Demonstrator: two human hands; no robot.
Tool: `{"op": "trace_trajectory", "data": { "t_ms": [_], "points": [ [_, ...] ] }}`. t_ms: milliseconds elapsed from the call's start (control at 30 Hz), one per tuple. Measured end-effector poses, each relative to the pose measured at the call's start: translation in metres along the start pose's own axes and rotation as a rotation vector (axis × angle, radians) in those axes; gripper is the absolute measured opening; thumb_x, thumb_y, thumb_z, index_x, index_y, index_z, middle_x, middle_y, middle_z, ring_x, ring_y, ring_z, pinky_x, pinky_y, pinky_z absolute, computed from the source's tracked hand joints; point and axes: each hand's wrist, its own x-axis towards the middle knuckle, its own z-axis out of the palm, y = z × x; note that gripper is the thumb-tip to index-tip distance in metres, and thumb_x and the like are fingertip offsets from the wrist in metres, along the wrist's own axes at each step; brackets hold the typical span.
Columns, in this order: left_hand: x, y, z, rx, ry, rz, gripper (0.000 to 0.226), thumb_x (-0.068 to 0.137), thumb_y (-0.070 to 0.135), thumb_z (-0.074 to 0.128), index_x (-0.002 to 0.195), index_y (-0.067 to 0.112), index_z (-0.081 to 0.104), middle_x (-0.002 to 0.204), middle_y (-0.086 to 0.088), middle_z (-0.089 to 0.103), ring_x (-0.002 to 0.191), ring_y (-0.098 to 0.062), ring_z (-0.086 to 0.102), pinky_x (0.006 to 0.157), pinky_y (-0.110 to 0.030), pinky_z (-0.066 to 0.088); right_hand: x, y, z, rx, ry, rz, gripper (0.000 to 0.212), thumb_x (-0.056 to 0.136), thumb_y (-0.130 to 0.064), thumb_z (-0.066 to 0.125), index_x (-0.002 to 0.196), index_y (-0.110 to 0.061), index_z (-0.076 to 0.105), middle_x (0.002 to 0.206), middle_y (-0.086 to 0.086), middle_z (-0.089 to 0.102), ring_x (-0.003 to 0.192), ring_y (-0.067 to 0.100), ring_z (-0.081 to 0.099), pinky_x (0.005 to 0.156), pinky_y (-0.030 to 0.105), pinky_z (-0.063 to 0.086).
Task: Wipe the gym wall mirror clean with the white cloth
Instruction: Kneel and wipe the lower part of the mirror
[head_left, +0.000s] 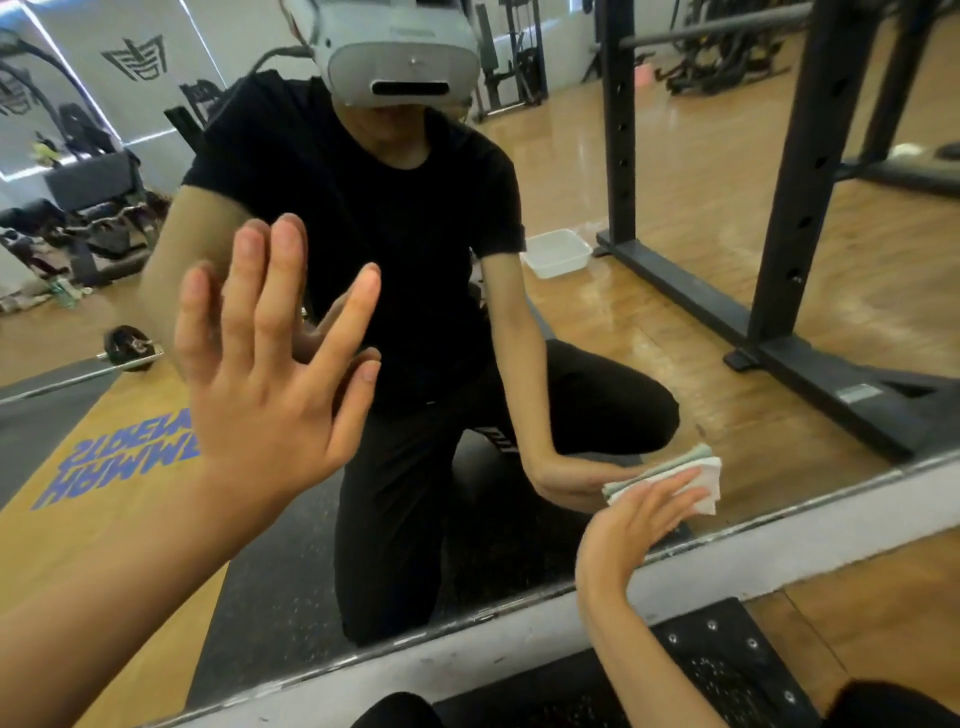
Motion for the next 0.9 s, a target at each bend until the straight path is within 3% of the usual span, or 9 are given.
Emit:
{"op": "trace_trajectory", "data": {
  "t_ms": [67,133,200,267,400,533,600,800,900],
  "points": [
    [-0.001,0.002,0.000,-0.005,-0.009,-0.007,0.063,0.103,0.036,0.052,0.164,0.020,0.040,0.168,-0.030,0.026,0.161,-0.040,0.017,0.128,-0.059,0.015,0.010,-0.046,0.007,0.040,0.051,-0.114,0.057,0.111,-0.044,0.017,0.161,-0.046,-0.010,0.175,0.006,-0.016,0.162,0.027,-0.011,0.132,0.053,0.000],
    [0.000,0.004,0.000,-0.009,-0.003,-0.017,0.063,0.104,0.036,0.052,0.163,0.021,0.040,0.168,-0.029,0.027,0.160,-0.041,0.021,0.127,-0.060,0.018,0.016,-0.107,0.018,-0.044,0.115,-0.413,0.058,0.112,-0.039,0.019,0.167,-0.029,0.005,0.175,0.019,-0.003,0.161,0.040,-0.006,0.130,0.046,-0.008],
    [0.002,0.005,-0.002,-0.031,-0.009,-0.026,0.062,0.104,0.036,0.052,0.163,0.022,0.040,0.169,-0.027,0.028,0.160,-0.040,0.022,0.126,-0.061,0.021,0.012,-0.169,0.031,-0.138,0.123,-0.628,0.057,0.113,-0.034,0.023,0.167,-0.018,0.016,0.172,0.026,0.009,0.159,0.049,0.001,0.130,0.052,-0.004],
    [0.004,0.004,-0.003,-0.044,-0.007,-0.029,0.062,0.104,0.037,0.052,0.163,0.022,0.040,0.170,-0.026,0.027,0.160,-0.040,0.023,0.124,-0.062,0.024,0.008,-0.211,0.037,-0.233,0.086,-0.795,0.056,0.114,-0.036,0.022,0.168,-0.023,0.012,0.173,0.023,0.010,0.159,0.050,0.004,0.129,0.059,0.000],
    [0.003,0.003,-0.003,-0.043,-0.007,-0.025,0.063,0.103,0.038,0.054,0.163,0.022,0.042,0.171,-0.024,0.024,0.160,-0.039,0.023,0.122,-0.063,0.026,0.024,-0.189,0.018,-0.324,-0.022,-1.074,0.055,0.115,-0.040,0.019,0.168,-0.031,0.009,0.175,0.014,0.001,0.160,0.046,0.000,0.128,0.063,0.004],
    [0.005,0.003,-0.001,-0.048,0.010,-0.036,0.063,0.103,0.037,0.055,0.163,0.022,0.042,0.171,-0.024,0.025,0.159,-0.039,0.024,0.123,-0.063,0.026,0.039,-0.114,-0.014,-0.465,-0.140,-1.094,0.057,0.114,-0.044,0.019,0.168,-0.038,0.000,0.176,0.005,-0.010,0.161,0.038,-0.008,0.123,0.066,0.013],
    [0.004,0.004,-0.001,-0.056,0.016,-0.037,0.063,0.102,0.037,0.055,0.162,0.021,0.042,0.170,-0.024,0.026,0.159,-0.039,0.024,0.123,-0.063,0.026,0.043,-0.118,-0.019,-0.508,-0.146,-1.094,0.057,0.114,-0.045,0.016,0.167,-0.038,-0.001,0.176,0.005,-0.011,0.161,0.037,-0.010,0.123,0.065,0.012],
    [0.005,0.004,-0.001,-0.059,0.005,-0.037,0.062,0.103,0.037,0.054,0.161,0.021,0.044,0.170,-0.024,0.028,0.159,-0.039,0.026,0.126,-0.061,0.023,0.045,-0.292,0.012,-0.387,-0.011,-1.205,0.056,0.115,-0.038,0.014,0.169,-0.025,0.015,0.175,0.019,0.003,0.159,0.048,-0.003,0.128,0.063,0.000],
    [0.006,0.003,-0.002,-0.052,0.011,-0.039,0.062,0.102,0.038,0.054,0.161,0.021,0.044,0.170,-0.023,0.029,0.159,-0.039,0.027,0.127,-0.059,0.021,0.043,-0.316,0.018,-0.392,0.031,-1.251,0.055,0.115,-0.039,0.014,0.168,-0.026,0.016,0.175,0.017,0.005,0.160,0.046,-0.001,0.129,0.059,-0.002]
  ]
}}
